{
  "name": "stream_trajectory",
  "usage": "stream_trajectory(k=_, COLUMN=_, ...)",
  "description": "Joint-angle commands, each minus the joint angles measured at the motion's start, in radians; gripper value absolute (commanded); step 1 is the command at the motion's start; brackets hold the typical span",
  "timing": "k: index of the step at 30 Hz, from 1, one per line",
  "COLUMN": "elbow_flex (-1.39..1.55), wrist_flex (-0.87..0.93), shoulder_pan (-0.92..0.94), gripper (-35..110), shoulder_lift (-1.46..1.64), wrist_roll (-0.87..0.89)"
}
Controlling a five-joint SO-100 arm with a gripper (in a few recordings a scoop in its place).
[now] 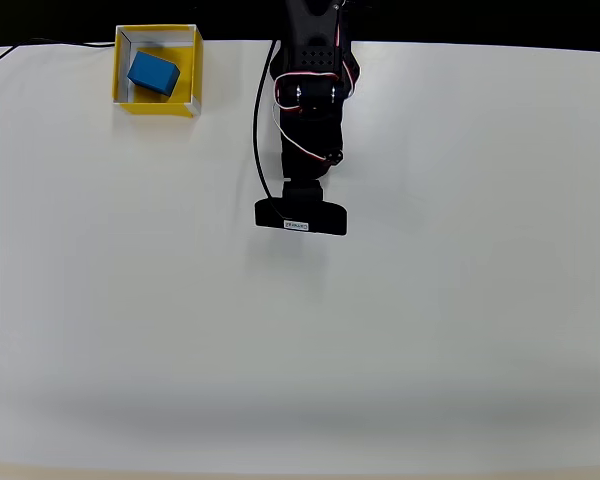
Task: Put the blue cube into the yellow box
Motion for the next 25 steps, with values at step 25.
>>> stream_trajectory(k=25, elbow_flex=0.026, wrist_flex=0.015, shoulder_pan=0.026, gripper=0, shoulder_lift=0.020, wrist_roll=0.023)
